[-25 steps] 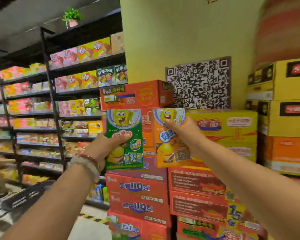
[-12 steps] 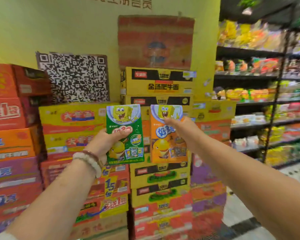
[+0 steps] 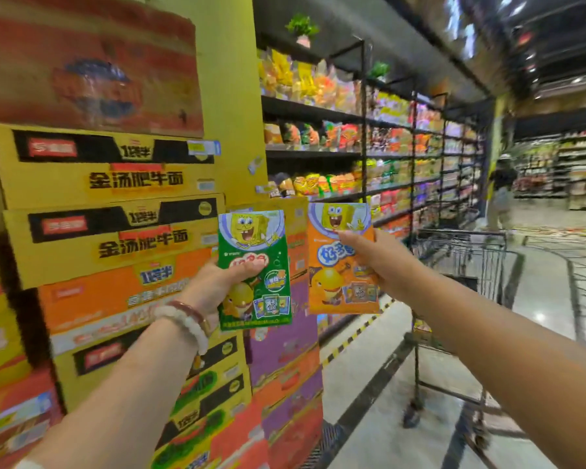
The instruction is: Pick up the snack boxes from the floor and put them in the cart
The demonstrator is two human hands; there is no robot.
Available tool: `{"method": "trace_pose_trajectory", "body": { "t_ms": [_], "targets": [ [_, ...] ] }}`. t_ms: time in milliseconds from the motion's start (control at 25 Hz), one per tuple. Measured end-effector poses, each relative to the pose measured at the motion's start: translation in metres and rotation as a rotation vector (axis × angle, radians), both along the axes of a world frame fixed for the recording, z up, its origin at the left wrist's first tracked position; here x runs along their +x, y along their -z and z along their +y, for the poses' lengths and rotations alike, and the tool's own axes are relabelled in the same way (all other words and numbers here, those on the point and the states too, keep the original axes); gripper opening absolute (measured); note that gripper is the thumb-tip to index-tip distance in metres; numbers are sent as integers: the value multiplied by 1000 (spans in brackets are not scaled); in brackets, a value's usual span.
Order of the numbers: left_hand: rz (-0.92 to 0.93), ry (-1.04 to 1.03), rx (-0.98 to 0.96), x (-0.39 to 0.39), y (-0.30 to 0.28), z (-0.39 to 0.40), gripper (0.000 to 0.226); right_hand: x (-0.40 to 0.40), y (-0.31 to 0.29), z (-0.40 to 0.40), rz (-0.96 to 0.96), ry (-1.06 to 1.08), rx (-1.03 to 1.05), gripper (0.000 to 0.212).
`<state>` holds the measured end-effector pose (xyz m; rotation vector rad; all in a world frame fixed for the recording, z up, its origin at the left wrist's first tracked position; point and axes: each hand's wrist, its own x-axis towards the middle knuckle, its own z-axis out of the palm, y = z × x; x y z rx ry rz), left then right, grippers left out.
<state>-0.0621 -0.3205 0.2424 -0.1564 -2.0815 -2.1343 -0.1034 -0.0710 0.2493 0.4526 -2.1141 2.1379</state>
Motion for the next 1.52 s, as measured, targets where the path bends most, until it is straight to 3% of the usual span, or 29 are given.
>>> {"method": "trace_pose_trajectory", "body": {
  "t_ms": [80, 160, 240, 320, 520, 680, 840, 1000, 1240, 1400, 1520],
  "targets": [
    [-24, 98, -20, -40, -1, 21, 49, -14, 1, 24, 11, 67, -50, 43],
    [-22, 191, -21, -74, 0, 46, 32, -31, 9, 50, 10, 131, -95, 57],
    [-17, 256, -35, -107, 3, 76, 26, -43, 16, 78, -4, 215, -112, 43],
    [-31, 323, -37, -138, 7, 109, 42, -55, 22, 108, -19, 266, -107, 30],
    [-49, 462, 27, -210, 17, 202, 20, -106, 28, 188, -21, 376, -79, 37],
    [-69, 497, 52, -273, 21, 257, 60, -156, 22, 250, -26, 424, -52, 36],
    [-91, 501, 70, -337, 31, 293, 70, -209, 24, 298, -24, 452, -46, 31],
    [-107, 499, 34, -410, 47, 319, 57, -275, 43, 331, -68, 476, -52, 33],
    [-149, 549, 17, -539, 84, 366, 57, -389, 84, 371, -135, 537, -75, 20],
    [-188, 618, -4, -606, 112, 404, 33, -449, 113, 399, -185, 580, -84, 25],
    [-258, 655, 23, -648, 137, 440, 32, -486, 138, 429, -228, 599, -104, 25]
  ]
}}
